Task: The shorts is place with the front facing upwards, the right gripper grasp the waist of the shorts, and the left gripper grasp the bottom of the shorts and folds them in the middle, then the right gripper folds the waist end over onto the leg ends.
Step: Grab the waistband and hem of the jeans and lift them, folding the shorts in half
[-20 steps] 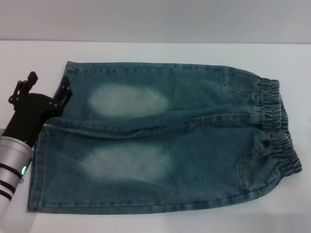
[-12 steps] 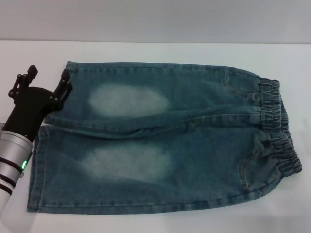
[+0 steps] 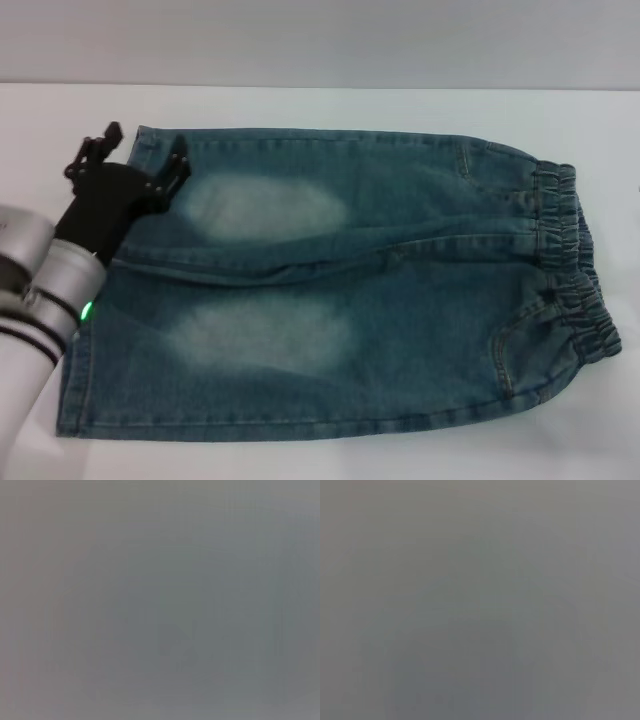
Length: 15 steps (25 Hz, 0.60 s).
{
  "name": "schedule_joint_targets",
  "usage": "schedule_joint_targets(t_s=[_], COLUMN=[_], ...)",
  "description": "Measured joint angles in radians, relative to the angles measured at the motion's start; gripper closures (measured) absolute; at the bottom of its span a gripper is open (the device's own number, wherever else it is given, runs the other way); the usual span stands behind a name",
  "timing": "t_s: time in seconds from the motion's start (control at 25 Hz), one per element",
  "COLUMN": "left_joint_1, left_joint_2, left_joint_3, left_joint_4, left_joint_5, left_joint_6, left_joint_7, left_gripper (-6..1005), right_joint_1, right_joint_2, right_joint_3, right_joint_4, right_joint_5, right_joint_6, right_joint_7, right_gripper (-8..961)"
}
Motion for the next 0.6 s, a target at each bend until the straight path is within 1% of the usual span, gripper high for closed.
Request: schedule_joint_targets(t_s=[0.04,0.16,0.24,0.32,0.36,0.4,0.44,0.48,0.52,0.6], left_joint_1=[-0.001,0.000,0.003,0.011,0.027,0.027,0.038,0.049,0.049,0.077], left_joint_2=[0.010,0.036,0.046,0.049,0.053,0.053,0.054,0.053,0.053,0.043], left_joint_3=[-0.005,-0.027,-0.059,-0.092,-0.138,-0.138,-0.166,-0.197,-0.197,-0.274], left_joint_4=[0.034,0.123,0.169,0.207,0.264,0.264,0.296,0.329,0.329,0.419], left_joint_5=[0.000,0.001,0.001,0.004,0.022,0.022,0.043,0.069,0.069,0.138], left_joint_6=[-0.044,-0.140,-0.196,-0.242,-0.316,-0.316,-0.365,-0.414,-0.414,-0.546], left_joint_7=[0.001,0.006,0.020,0.038,0.055,0.055,0.061,0.064,0.064,0.065], left_gripper=[197,197,197,197,197,197,197,197,197,196], right_joint_1=[0.009,0.056,0.083,0.109,0.133,0.143,0.143,0.154,0.159,0.161], right_joint_2=[-0.011,-0.080,-0.125,-0.178,-0.226,-0.246,-0.246,-0.268,-0.281,-0.303], right_joint_3=[0.002,0.002,0.003,0.013,0.037,0.056,0.056,0.083,0.114,0.216], right_joint_4=[-0.012,-0.069,-0.119,-0.197,-0.276,-0.313,-0.313,-0.353,-0.385,-0.466], right_joint_5=[0.000,-0.022,-0.041,-0.049,-0.050,-0.053,-0.053,-0.060,-0.076,-0.133], right_joint_6=[0.022,0.123,0.195,0.299,0.423,0.484,0.484,0.563,0.627,0.796], right_joint_7=[0.028,0.137,0.161,0.166,0.166,0.166,0.166,0.166,0.166,0.166], right_gripper=[319,320,320,321,321,321,321,322,322,334])
